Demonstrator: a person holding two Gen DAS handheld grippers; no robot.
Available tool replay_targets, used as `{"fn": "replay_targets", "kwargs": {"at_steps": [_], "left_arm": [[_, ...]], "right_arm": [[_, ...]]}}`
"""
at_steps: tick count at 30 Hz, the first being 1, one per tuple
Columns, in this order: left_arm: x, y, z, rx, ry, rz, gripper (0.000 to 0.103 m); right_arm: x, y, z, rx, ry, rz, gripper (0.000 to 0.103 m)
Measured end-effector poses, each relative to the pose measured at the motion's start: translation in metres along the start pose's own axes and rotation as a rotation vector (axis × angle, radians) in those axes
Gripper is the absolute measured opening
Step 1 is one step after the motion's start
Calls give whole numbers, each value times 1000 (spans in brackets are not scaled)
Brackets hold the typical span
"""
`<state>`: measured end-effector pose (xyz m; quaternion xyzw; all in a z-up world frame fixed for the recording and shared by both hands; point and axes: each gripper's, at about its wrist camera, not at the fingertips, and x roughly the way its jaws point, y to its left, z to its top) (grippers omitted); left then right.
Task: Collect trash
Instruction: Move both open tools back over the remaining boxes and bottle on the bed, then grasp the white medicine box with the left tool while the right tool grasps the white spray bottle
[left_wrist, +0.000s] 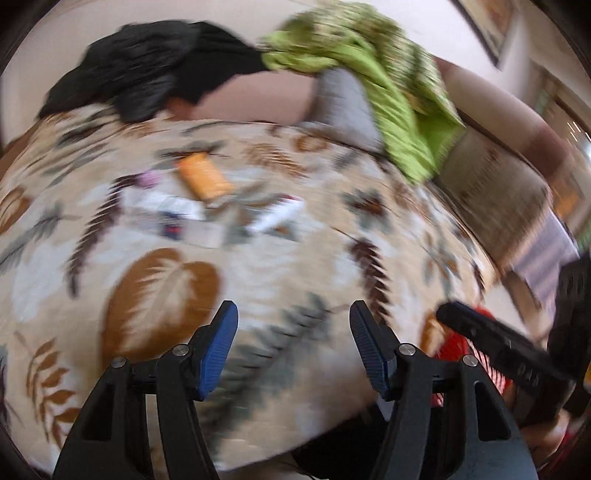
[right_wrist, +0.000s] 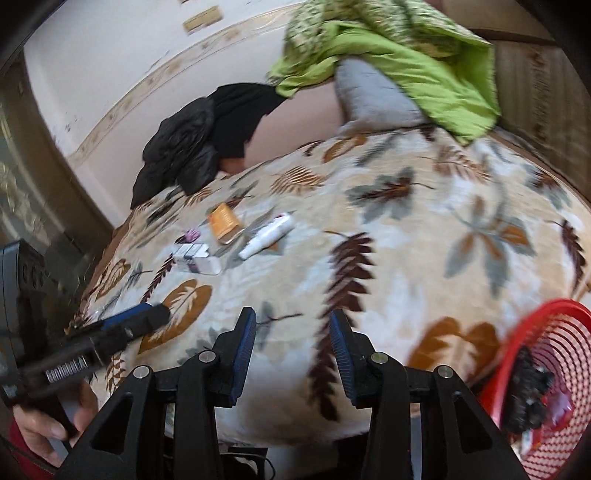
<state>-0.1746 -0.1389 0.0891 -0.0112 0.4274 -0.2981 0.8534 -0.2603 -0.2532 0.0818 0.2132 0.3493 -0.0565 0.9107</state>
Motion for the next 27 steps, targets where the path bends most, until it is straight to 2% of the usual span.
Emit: {"fn": "replay_targets", "kwargs": {"at_steps": [7, 12, 15, 16, 18, 21, 25, 27], "left_arm": [[8, 85, 41, -249, 6, 97, 65], [45, 127, 73, -456, 51, 125, 65], [74, 141, 90, -548, 92, 177, 65], [87, 145, 96, -564, 117, 192, 65], [108, 151, 102, -602, 172, 279, 65], [131, 161, 104, -663, 206, 333, 66], [152, 163, 107, -640, 216, 348, 76], [157, 159, 109, -575, 219, 369, 76]], "right_arm": [[14, 2, -3, 15, 28, 38, 45], [11, -9, -5, 54, 10, 56, 45], [6, -11, -5, 49, -8, 69, 45], [5, -12, -5, 51, -12, 74, 45], [3, -16, -5, 63, -20, 91, 45], [3, -22, -4, 90, -27, 122, 45], [4, -25, -3, 101, -23, 141, 45], [5, -24, -2, 97, -22, 145, 45]]}}
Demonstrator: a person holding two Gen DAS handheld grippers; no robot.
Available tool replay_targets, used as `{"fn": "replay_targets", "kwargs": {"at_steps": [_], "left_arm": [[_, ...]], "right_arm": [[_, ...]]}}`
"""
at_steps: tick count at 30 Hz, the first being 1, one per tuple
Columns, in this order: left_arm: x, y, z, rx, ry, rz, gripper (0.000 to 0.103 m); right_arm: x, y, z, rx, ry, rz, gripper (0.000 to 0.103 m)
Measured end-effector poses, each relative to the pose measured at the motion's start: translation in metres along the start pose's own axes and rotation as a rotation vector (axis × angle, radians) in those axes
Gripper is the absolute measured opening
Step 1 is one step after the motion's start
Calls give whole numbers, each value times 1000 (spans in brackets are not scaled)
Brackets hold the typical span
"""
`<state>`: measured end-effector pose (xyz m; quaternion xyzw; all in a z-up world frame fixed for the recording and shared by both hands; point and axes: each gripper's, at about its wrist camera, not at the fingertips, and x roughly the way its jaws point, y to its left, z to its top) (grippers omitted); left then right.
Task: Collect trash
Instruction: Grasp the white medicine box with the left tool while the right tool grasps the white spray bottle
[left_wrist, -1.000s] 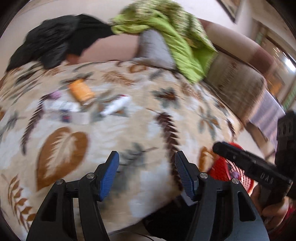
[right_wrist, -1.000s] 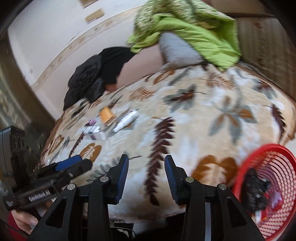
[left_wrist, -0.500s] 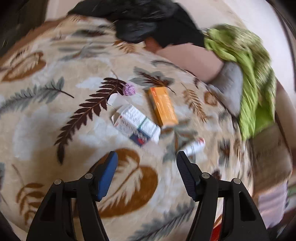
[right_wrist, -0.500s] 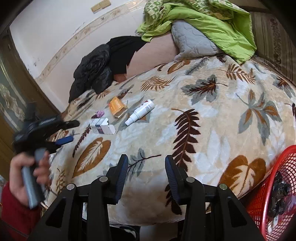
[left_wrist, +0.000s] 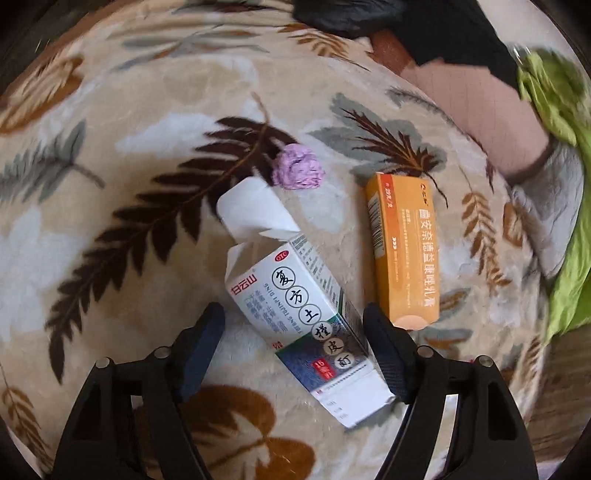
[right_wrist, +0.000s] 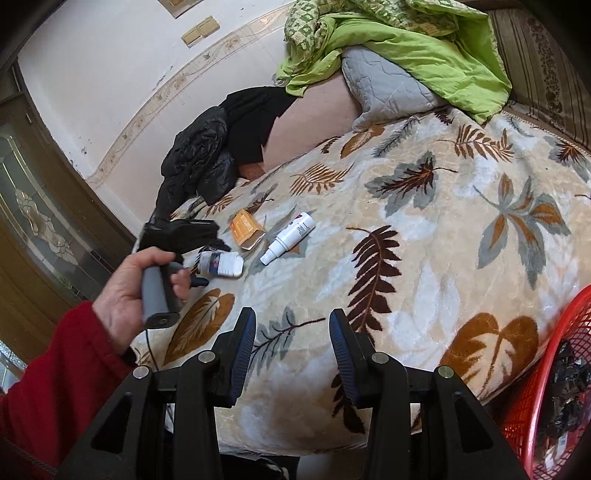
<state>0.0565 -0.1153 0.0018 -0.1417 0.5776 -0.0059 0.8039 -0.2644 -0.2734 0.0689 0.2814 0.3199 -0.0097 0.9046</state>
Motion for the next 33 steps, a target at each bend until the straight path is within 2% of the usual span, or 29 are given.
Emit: {"fn": "replay_targets", "kwargs": {"at_steps": [5, 6, 7, 10, 13, 18, 23, 26, 33], "left_arm": [[3, -5, -1, 107, -45, 2, 76], [2, -4, -2, 127, -65, 1, 68], [1, -3, -3, 142, -84, 7, 54], [-6, 11, -6, 147, -118, -42, 44], [-15, 26, -14, 165, -139, -91, 40], [-50, 43, -56, 248, -181, -149, 40], [-80, 40, -97, 341, -260, -169, 40], [-83, 39, -107, 410, -324, -129, 40], [-79, 44, -106, 471, -360, -92, 40]], "right_arm": [[2, 4, -1, -7, 2, 3, 45], [2, 4, -1, -8, 2, 2, 45], [2, 5, -1, -9, 2, 0, 45], [3, 5, -1, -10, 4, -8, 45], [5, 6, -1, -8, 13, -17, 45], [21, 9, 4, 1, 74, -22, 45], [62, 15, 31, 47, 120, 18, 45], [99, 21, 54, 85, 146, 28, 45], [179, 13, 87, 211, 191, -30, 45]]}}
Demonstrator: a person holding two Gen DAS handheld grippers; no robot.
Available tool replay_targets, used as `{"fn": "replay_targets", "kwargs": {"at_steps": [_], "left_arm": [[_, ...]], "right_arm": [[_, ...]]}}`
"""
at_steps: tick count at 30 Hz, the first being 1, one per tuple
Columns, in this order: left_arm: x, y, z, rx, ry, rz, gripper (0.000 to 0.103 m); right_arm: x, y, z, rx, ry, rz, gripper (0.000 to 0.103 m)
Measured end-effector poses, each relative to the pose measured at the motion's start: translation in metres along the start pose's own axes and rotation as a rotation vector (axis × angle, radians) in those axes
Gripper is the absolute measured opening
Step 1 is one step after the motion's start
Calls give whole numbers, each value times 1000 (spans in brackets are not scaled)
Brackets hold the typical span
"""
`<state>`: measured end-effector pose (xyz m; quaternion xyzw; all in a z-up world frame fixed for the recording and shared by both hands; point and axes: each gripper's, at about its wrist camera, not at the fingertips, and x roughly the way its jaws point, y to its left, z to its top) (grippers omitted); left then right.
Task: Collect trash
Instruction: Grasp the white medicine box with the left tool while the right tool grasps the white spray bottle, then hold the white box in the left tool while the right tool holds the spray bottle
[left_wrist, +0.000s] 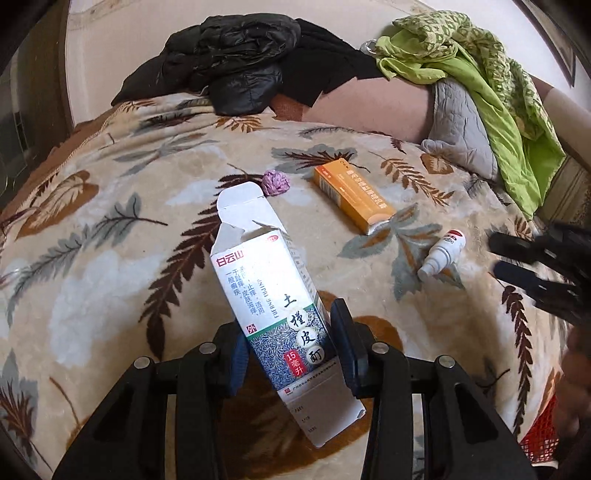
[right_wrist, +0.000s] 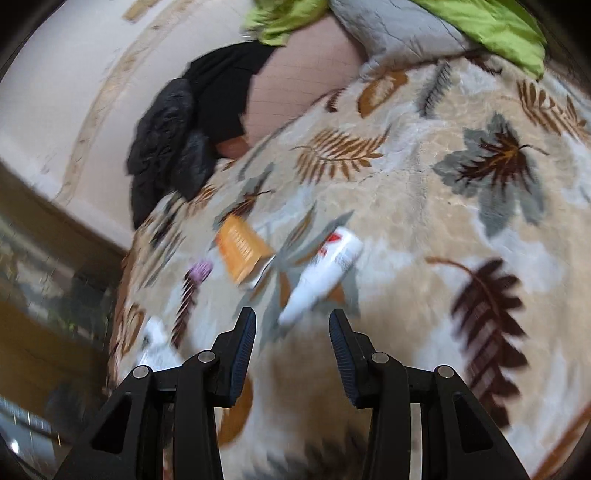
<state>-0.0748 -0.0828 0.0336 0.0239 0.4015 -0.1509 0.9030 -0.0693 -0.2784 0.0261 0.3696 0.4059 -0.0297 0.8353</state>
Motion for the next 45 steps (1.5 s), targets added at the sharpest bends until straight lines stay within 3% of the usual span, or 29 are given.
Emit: {"fn": "replay_targets", "kwargs": {"at_steps": [3, 9, 11, 16, 27, 30, 45], "left_arm": [[1, 0, 1, 28, -8, 10, 40], [1, 0, 3, 39, -15, 0, 40], [1, 1, 4, 39, -18, 2, 40], [-1, -1, 3, 40, -25, 8, 40], [-17, -24, 3, 108, -104, 24, 40], [-22, -32, 2, 131, -129, 34, 40], [-40, -48, -1, 199, -228, 109, 40]], "right_arm": [[26, -3, 13, 64, 11, -26, 45], [63, 0, 24, 59, 30, -151, 45], [66, 0, 22, 47, 13, -148, 44], [45, 12, 10, -64, -24, -100, 37], [-59, 60, -68, -456, -283, -91, 36], [-73, 61, -77, -466, -315, -83, 36], [-80, 50, -75, -416, -317, -64, 36]]}}
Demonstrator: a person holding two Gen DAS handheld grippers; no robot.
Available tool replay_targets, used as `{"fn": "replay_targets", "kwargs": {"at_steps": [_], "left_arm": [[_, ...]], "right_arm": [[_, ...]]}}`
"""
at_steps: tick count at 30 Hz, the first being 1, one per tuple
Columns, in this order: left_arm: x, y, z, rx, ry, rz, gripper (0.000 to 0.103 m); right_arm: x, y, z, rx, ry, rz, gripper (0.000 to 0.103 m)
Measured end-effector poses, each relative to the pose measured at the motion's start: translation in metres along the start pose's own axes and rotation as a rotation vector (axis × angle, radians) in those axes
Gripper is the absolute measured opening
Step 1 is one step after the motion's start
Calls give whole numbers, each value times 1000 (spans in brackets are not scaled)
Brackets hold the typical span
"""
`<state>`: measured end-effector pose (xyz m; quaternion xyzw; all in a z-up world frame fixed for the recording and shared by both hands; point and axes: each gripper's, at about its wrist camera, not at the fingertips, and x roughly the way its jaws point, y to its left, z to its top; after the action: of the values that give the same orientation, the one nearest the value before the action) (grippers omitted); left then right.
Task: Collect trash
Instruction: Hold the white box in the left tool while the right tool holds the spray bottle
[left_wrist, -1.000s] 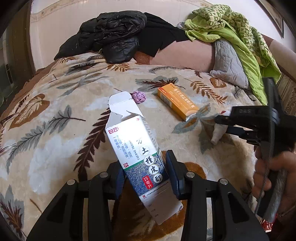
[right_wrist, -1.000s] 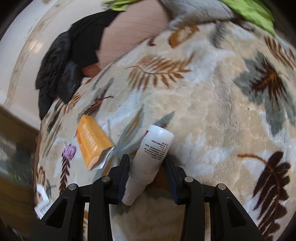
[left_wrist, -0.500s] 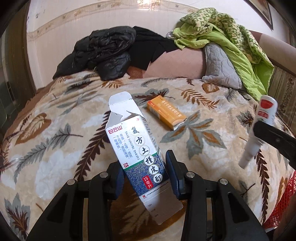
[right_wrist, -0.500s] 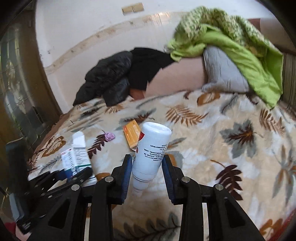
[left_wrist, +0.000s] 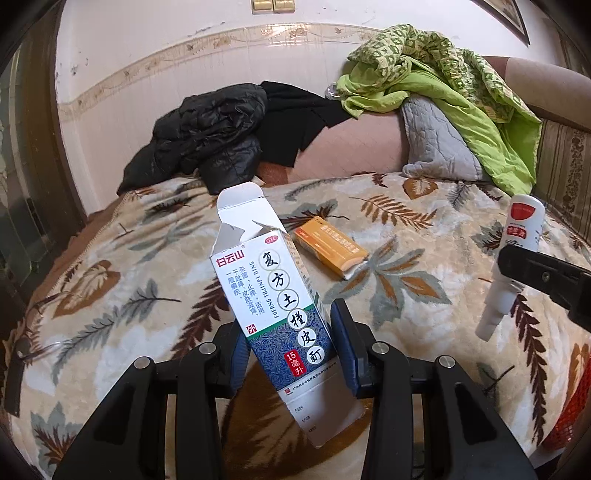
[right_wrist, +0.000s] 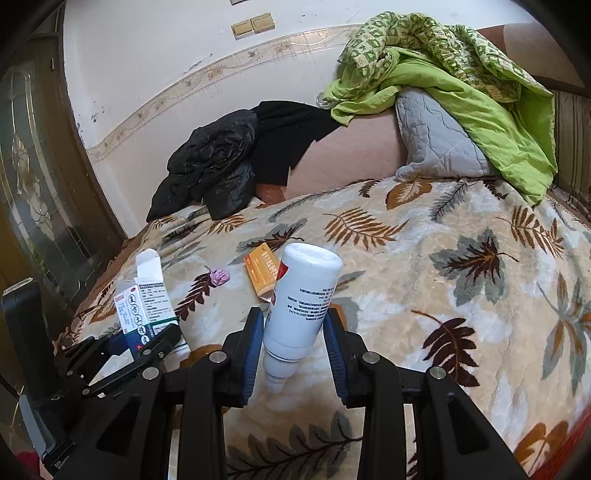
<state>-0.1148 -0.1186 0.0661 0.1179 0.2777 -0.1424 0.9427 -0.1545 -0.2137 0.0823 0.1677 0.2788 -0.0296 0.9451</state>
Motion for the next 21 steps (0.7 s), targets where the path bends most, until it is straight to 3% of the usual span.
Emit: {"fn": "replay_targets", "kwargs": {"at_steps": [21], "left_arm": [[-2, 30, 1, -72, -3, 96, 40]], "right_arm": [[5, 15, -1, -25, 3, 40, 36]]}}
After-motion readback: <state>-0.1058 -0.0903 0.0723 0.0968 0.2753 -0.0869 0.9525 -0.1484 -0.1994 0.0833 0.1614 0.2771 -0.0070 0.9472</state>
